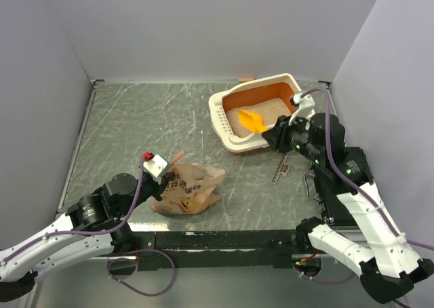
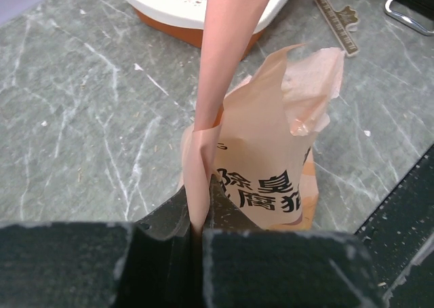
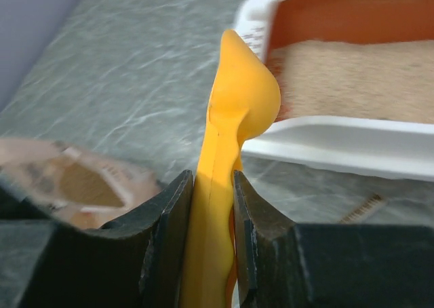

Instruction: Fill the litter box with clean litter

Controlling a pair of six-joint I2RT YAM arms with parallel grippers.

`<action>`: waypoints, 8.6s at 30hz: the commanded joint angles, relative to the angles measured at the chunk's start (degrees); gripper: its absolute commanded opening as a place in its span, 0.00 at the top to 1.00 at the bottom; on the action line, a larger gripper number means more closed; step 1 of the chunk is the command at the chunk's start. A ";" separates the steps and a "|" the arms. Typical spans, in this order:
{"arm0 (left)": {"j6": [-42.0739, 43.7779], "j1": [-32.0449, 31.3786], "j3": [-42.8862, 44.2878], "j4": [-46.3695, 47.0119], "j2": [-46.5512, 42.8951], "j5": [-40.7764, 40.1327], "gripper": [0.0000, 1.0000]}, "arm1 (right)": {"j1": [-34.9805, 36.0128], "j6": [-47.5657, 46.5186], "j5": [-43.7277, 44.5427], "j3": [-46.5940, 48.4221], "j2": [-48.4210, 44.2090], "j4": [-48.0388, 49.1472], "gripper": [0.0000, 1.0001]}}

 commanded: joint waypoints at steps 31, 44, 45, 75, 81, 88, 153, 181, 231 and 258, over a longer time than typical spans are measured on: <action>1.83 0.05 2.40 6.73 -1.76 11.91 0.99 | 6.02 9.56 -7.11 -32.20 18.10 41.01 0.32; 1.75 -0.04 2.67 6.47 -1.93 11.03 0.99 | -0.56 6.40 14.52 -24.46 9.47 13.49 0.28; 1.66 0.05 2.67 6.47 -2.02 10.95 0.99 | -1.44 6.31 13.73 -24.72 10.34 14.28 0.28; 1.66 0.05 2.32 6.99 -1.50 11.65 0.99 | -10.16 4.02 11.35 -6.36 43.39 33.53 0.27; 1.66 -0.04 2.31 7.43 -0.71 13.23 0.99 | -10.33 0.51 9.78 -3.72 42.70 32.22 0.26; 0.43 0.05 2.84 9.02 -0.26 15.34 0.99 | -9.89 2.00 -10.04 -14.34 18.47 30.01 0.22; 6.93 0.05 15.50 10.07 15.80 16.82 0.99 | 2.86 -19.44 -29.17 -22.09 -6.61 16.96 1.00; -6.25 0.23 -2.08 13.67 -1.41 3.82 0.11 | 2.77 -7.67 -25.82 -33.33 -15.49 17.71 1.00; -12.13 30.20 -2.78 25.63 21.38 53.51 0.99 | 0.84 6.30 -28.46 -40.90 -22.70 21.15 1.00; -8.71 32.83 3.44 5.33 12.21 48.47 0.99 | -0.13 15.61 -44.10 -38.96 -14.00 16.83 1.00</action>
